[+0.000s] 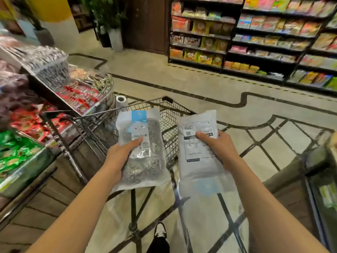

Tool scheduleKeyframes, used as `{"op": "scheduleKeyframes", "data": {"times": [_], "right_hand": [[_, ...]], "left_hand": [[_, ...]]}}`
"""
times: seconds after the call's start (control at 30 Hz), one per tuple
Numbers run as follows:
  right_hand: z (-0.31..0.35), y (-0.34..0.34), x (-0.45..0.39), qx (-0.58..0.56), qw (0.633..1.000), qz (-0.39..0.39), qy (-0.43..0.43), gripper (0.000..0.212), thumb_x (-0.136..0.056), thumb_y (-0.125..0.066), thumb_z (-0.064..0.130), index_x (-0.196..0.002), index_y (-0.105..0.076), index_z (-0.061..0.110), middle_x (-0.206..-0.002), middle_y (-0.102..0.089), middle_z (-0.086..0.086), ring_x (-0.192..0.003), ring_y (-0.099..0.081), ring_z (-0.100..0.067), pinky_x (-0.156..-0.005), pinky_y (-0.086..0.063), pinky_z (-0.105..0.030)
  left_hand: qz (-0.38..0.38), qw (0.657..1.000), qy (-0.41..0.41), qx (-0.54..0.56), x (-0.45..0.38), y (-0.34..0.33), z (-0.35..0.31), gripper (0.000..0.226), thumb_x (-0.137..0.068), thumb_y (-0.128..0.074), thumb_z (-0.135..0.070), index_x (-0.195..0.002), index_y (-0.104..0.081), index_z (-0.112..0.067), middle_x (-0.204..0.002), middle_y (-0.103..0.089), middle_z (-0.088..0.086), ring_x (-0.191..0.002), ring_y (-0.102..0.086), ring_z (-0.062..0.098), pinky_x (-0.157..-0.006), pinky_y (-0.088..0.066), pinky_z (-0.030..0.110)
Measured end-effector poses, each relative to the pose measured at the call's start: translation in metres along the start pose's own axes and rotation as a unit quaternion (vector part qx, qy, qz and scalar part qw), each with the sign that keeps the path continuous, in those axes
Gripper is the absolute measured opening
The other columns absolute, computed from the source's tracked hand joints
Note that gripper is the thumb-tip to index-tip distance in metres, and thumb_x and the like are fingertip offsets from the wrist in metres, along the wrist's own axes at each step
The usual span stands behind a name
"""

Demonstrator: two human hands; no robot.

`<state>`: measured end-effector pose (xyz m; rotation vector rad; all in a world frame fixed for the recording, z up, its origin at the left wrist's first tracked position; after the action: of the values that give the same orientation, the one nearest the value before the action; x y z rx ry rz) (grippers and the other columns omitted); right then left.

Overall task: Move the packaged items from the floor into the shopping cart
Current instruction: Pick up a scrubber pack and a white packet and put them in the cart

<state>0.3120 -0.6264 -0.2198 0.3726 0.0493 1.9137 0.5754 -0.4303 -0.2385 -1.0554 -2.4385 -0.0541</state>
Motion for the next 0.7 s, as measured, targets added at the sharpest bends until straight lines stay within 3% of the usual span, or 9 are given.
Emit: {"op": "scheduleKeyframes", "data": {"times": [0.1, 0.27, 0.37, 0.47, 0.53, 0.7], "right_hand": [[0.015, -0.026, -0.056, 0.018, 1.000, 0.020, -0.007, 0.024, -0.084, -0.086, 0.033, -0.100, -0.074, 0.021, -0.095, -0.083, -0.003, -0.087, -0.080, -0.023, -0.090, -0.063, -0.048], [0.039, -0.067, -0.137, 0.033, 0.998, 0.050, -0.003, 0.029, -0.085, -0.085, 0.033, -0.108, -0.076, 0.018, -0.098, -0.082, -0.003, -0.089, -0.080, -0.023, -0.090, -0.063, -0.047], [0.047, -0.098, -0.178, 0.053, 0.995, 0.085, 0.001, 0.033, -0.085, -0.085, 0.035, -0.112, -0.076, 0.017, -0.099, -0.082, -0.004, -0.088, -0.080, -0.022, -0.084, -0.065, -0.045], [0.052, -0.132, -0.214, 0.074, 0.990, 0.123, 0.012, 0.028, -0.088, -0.082, 0.034, -0.109, -0.077, 0.015, -0.095, -0.082, -0.006, -0.074, -0.078, -0.014, -0.065, -0.064, -0.033], [0.050, -0.156, -0.237, 0.093, 0.984, 0.151, 0.019, 0.024, -0.090, -0.080, 0.033, -0.107, -0.078, 0.016, -0.093, -0.082, -0.006, -0.078, -0.079, -0.023, -0.066, -0.065, -0.039], [0.026, -0.213, -0.299, 0.136, 0.967, 0.217, 0.016, 0.024, -0.086, -0.084, 0.035, -0.101, -0.074, 0.019, -0.092, -0.080, -0.003, -0.083, -0.078, -0.020, -0.072, -0.065, -0.035]], "left_hand": [[-0.014, 1.000, 0.017, 0.019, -0.053, 0.003, -0.009, 0.038, -0.084, -0.083, -0.023, -0.118, -0.073, -0.009, -0.099, -0.081, 0.013, -0.088, -0.079, 0.030, -0.068, -0.063, 0.036], [-0.040, 0.999, 0.011, 0.015, -0.119, 0.011, -0.026, 0.030, -0.085, -0.082, -0.022, -0.113, -0.074, -0.013, -0.088, -0.082, 0.003, -0.076, -0.079, 0.016, -0.053, -0.058, 0.023], [-0.064, 0.998, 0.005, 0.020, -0.148, 0.022, -0.032, 0.030, -0.085, -0.082, -0.023, -0.113, -0.074, -0.016, -0.089, -0.082, 0.001, -0.076, -0.079, 0.014, -0.053, -0.058, 0.022], [-0.100, 0.995, 0.004, 0.026, -0.178, 0.039, -0.026, 0.038, -0.080, -0.086, -0.026, -0.115, -0.075, -0.015, -0.098, -0.082, 0.002, -0.094, -0.078, 0.023, -0.080, -0.063, 0.036], [-0.129, 0.991, 0.012, 0.038, -0.195, 0.050, -0.016, 0.042, -0.078, -0.087, -0.027, -0.117, -0.075, -0.016, -0.101, -0.082, 0.001, -0.100, -0.077, 0.023, -0.096, -0.058, 0.044], [-0.205, 0.977, 0.032, 0.045, -0.238, 0.068, 0.014, 0.045, -0.074, -0.090, -0.033, -0.114, -0.075, -0.019, -0.107, -0.080, 0.000, -0.105, -0.073, 0.022, -0.104, -0.054, 0.048]]}}
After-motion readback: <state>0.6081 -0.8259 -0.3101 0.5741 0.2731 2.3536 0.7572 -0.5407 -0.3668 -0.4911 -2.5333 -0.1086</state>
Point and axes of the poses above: each hand's wrist, its own x-axis away from the middle knuckle, its own y-axis out of the back of the hand, z = x × y, the point moved 9 cm from there along -x, towards the middle knuckle
